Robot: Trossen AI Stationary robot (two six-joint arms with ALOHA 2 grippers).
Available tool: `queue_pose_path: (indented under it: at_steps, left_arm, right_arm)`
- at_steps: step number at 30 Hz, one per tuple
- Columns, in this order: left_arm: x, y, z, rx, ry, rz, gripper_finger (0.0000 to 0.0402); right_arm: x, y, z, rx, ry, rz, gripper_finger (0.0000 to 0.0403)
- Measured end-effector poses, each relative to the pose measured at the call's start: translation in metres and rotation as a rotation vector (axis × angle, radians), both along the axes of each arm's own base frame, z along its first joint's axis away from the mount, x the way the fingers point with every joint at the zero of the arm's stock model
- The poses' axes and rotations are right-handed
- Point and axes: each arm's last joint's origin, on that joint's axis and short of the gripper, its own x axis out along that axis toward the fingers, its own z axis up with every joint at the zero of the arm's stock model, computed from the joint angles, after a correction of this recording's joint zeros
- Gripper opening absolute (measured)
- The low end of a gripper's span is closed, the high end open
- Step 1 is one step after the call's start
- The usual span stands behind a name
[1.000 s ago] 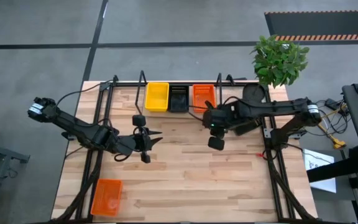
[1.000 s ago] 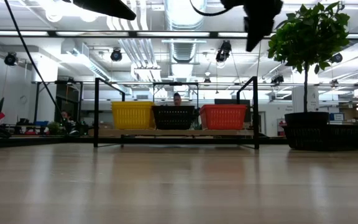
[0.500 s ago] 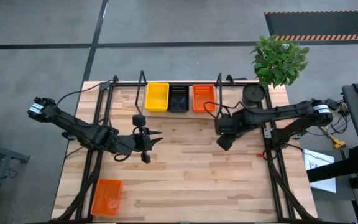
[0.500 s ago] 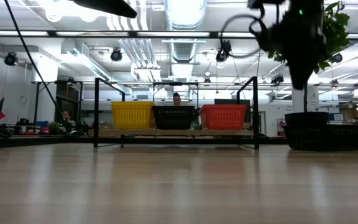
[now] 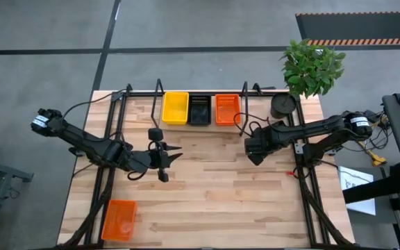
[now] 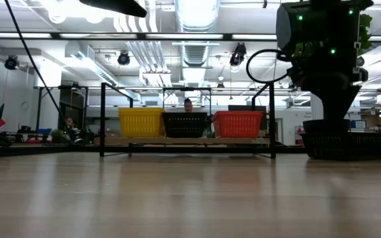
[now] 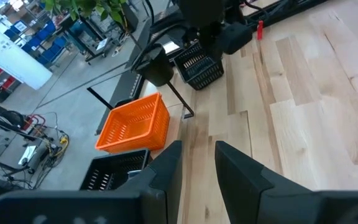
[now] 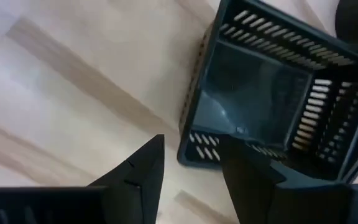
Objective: Stack baskets on shelf by color
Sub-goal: Stack the black bin on top of the other stacked black bins on the shelf
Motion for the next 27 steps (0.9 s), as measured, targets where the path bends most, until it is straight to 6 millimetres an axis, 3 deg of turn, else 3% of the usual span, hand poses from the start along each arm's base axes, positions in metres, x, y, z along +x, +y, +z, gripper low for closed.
queue_pose_path:
  at_steps: [10, 19, 27]
  left_arm:
    - [0.0, 0.0, -0.001, 0.002, 0.003, 0.0, 0.0079]
    - [0.0, 0.0, 0.0, 0.001, 0.001, 0.0, 0.0079]
    - [0.0, 0.0, 0.0, 0.002, 0.002, -0.001, 0.0079]
  right_arm:
    - [-0.008, -0.003, -0.033, -0.112, -0.048, 0.002, 0.0144]
    - [-0.014, -0.003, -0.059, -0.114, -0.118, 0.005, 0.0141]
    - [-0.015, -0.003, -0.061, -0.106, -0.12, 0.001, 0.0073]
